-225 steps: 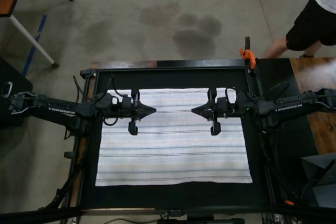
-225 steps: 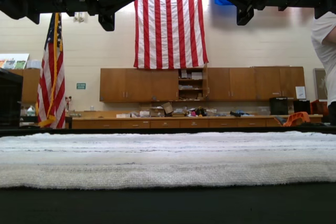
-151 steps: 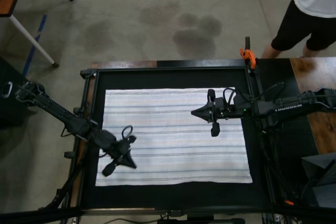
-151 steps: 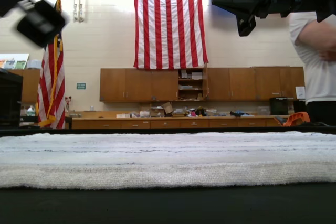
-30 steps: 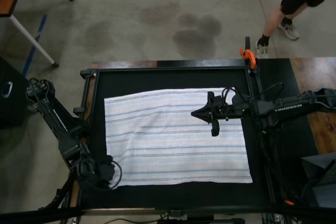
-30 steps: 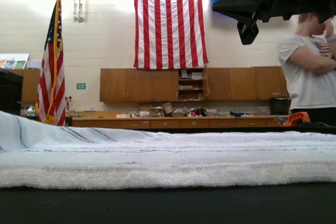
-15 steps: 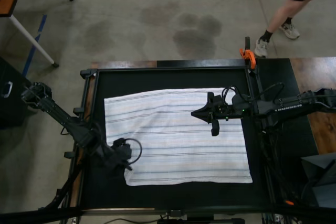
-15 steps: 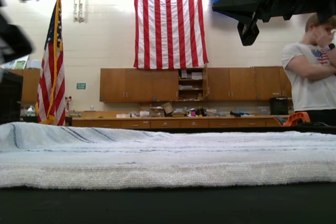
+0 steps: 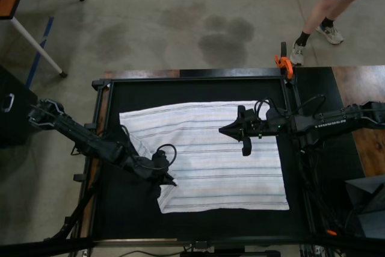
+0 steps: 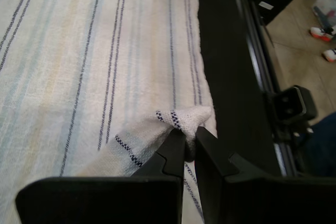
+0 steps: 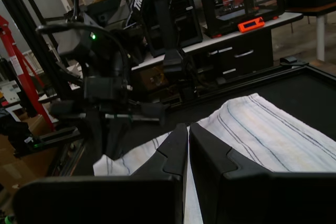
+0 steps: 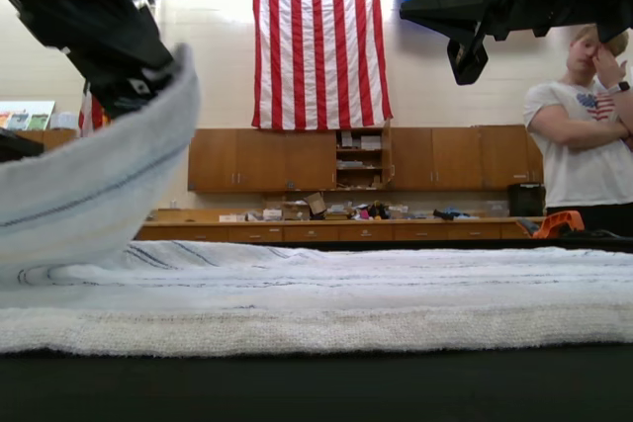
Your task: Fold the towel
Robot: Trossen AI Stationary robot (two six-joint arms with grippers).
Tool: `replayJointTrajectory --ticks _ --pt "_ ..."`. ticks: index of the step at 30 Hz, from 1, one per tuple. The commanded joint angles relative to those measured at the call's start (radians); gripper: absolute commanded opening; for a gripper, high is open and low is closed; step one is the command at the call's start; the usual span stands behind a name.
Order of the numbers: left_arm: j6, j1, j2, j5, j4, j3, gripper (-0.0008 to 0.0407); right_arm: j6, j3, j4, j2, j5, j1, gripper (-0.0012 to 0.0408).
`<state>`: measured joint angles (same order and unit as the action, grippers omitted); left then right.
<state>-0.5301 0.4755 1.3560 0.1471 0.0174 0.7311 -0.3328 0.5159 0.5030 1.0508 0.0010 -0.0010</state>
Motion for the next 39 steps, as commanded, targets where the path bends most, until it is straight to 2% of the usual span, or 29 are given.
replayJointTrajectory --ticks 1,9,17,28,39 --pt "0.014 -0.006 0.039 -0.003 0.048 0.000 0.0000 0.000 0.000 0.000 0.000 0.000 0.000 0.0000" --pt "0.061 -0.042 0.169 -0.008 0.257 0.013 0.0000 0.000 0.000 0.013 0.000 0.000 0.000 0.0000" --pt "0.150 -0.087 0.314 -0.030 0.253 0.153 0.0000 0.001 0.000 0.035 0.000 0.000 0.000 0.0000" --pt "0.247 -0.155 0.498 -0.116 0.253 0.377 0.0000 0.000 0.000 0.036 0.000 0.000 0.000 0.0000" --pt "0.316 -0.179 0.578 -0.132 0.252 0.463 0.0000 0.000 0.000 0.035 0.000 0.000 0.000 0.0000"
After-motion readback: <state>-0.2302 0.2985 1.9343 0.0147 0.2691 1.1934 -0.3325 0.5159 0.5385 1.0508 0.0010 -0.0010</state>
